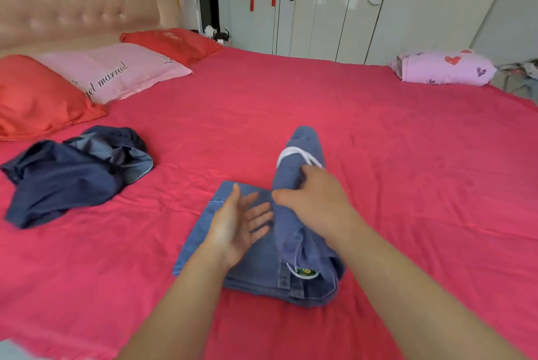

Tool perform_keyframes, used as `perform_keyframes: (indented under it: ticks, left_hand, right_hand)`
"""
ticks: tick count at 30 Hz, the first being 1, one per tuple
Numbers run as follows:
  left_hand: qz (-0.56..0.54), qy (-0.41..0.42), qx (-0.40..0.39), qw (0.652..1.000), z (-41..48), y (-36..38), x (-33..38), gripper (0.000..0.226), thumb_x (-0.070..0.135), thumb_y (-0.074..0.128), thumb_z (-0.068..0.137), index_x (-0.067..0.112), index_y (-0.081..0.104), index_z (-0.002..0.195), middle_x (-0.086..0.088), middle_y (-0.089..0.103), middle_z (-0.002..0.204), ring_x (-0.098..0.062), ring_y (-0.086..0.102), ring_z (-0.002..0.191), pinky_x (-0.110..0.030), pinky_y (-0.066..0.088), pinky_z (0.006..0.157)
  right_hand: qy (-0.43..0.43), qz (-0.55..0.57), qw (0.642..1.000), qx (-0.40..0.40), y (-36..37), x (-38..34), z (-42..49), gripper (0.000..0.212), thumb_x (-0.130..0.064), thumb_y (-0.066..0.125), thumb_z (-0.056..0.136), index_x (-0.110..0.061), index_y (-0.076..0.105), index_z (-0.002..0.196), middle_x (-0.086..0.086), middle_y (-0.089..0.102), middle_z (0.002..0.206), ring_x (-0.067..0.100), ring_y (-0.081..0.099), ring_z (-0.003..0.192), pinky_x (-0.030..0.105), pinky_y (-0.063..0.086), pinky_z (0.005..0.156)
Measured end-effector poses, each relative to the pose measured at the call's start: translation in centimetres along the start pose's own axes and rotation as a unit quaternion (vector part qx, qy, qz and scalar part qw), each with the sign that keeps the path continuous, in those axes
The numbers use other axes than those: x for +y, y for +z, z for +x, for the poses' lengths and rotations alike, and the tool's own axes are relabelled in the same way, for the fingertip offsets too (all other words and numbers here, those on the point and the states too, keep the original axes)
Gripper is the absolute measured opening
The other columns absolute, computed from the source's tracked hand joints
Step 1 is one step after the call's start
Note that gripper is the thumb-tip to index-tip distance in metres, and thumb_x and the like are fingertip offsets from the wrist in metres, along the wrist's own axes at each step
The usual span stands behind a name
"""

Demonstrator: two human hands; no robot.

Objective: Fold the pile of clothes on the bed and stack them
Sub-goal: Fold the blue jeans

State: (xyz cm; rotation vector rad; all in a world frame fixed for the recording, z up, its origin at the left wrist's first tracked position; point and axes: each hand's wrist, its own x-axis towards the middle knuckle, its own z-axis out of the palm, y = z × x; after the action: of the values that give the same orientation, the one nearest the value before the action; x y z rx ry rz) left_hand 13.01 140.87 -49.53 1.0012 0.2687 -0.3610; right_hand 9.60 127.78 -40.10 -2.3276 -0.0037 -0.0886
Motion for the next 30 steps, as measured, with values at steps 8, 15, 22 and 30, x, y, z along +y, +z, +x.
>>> perform_keyframes:
  ticks: [8, 15, 22, 30]
  left_hand:
    - [0.102, -0.028, 0.051, 0.993, -1.8, -9.1, 3.7, 0.046, 0.046, 0.054, 0.086, 0.005, 0.061, 0.107, -0.018, 0.072, 0.091, -0.027, 0.07, 0.075, -0.033, 0.057, 0.059]
    - [0.346, 0.084, 0.101, 0.929, 0.0, -8.9, 3.0, 0.046, -0.011, 0.062, 0.078, 0.003, 0.057, 0.121, -0.012, 0.067, 0.104, -0.021, 0.062, 0.085, -0.031, 0.051, 0.076]
    - [0.678, 0.119, 0.151, 0.71, 0.3, -7.5, 4.5, 0.054, 0.018, 0.057, 0.088, 0.006, 0.037, 0.136, -0.016, 0.046, 0.136, -0.03, 0.044, 0.125, -0.032, 0.036, 0.097]
    - [0.797, 0.104, 0.106, 0.586, 2.7, -7.6, -2.4, 0.068, 0.065, 0.023, 0.09, 0.039, -0.004, 0.147, 0.006, -0.012, 0.158, -0.023, -0.013, 0.145, -0.051, 0.003, 0.116]
  right_hand:
    - [-0.203, -0.124, 0.958, -0.16, 10.8, 0.8, -3.3, 0.048, -0.028, 0.041, 0.092, -0.017, 0.041, 0.14, 0.002, 0.046, 0.139, 0.018, 0.04, 0.129, 0.026, 0.027, 0.108]
    - [-0.194, -0.117, 0.973, -0.055, 6.3, 3.3, -1.6, 0.053, -0.037, 0.037, 0.085, -0.02, 0.05, 0.134, -0.006, 0.051, 0.137, 0.007, 0.042, 0.128, 0.003, 0.017, 0.099]
    - [-0.12, -0.138, 0.983, -0.006, 4.1, 4.8, 1.4, 0.049, -0.028, 0.042, 0.097, -0.02, 0.033, 0.144, 0.003, 0.033, 0.15, 0.015, 0.025, 0.141, 0.02, 0.012, 0.114]
    - [-0.025, -0.31, 0.947, -0.078, 12.6, 7.6, -0.3, 0.069, -0.063, 0.012, 0.079, -0.039, 0.042, 0.137, 0.001, 0.033, 0.151, 0.032, 0.026, 0.14, 0.056, 0.029, 0.106]
